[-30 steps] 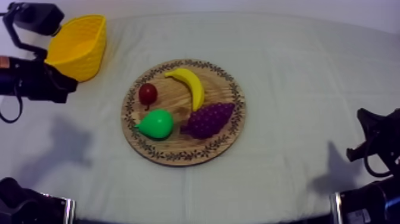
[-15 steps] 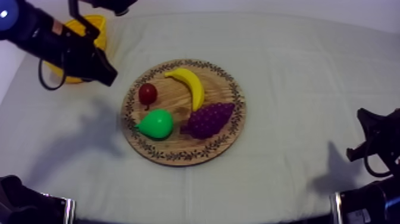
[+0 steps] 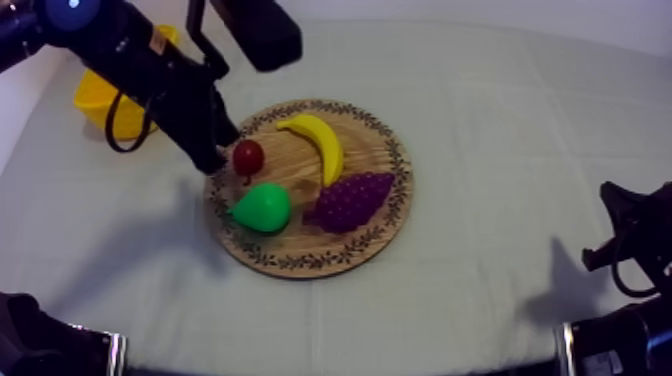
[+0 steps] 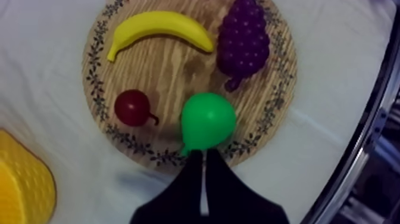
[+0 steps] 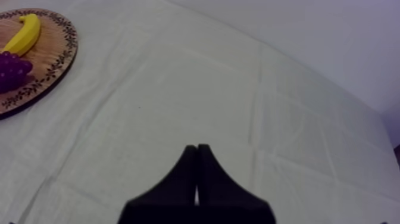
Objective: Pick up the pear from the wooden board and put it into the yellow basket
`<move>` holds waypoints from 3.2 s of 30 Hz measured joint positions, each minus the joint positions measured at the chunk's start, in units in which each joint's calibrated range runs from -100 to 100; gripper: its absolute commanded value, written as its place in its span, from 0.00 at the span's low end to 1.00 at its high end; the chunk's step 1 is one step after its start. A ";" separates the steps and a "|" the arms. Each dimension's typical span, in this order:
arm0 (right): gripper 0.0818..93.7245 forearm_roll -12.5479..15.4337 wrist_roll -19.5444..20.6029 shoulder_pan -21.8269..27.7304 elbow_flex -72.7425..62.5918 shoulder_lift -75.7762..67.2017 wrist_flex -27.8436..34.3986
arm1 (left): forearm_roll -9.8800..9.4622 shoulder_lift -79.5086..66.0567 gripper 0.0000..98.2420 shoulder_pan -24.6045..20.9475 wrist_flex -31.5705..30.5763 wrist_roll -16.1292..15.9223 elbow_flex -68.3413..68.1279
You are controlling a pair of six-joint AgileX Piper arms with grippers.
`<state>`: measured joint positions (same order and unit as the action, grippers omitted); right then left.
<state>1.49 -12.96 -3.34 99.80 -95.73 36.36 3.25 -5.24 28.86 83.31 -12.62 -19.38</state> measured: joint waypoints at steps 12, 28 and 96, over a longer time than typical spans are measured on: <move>0.00 0.00 0.00 0.00 0.00 0.00 0.00 | 0.08 2.41 0.00 -1.15 3.75 -13.25 0.74; 0.00 0.00 0.00 0.00 0.00 0.00 0.00 | -2.45 4.01 0.04 1.01 2.79 -7.07 1.97; 0.00 0.00 0.00 -0.12 0.00 0.00 0.00 | -2.95 20.35 0.85 1.27 -7.15 -8.51 -1.31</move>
<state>1.49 -12.96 -3.46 99.80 -95.73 36.36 0.30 15.11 30.13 76.16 -21.13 -20.70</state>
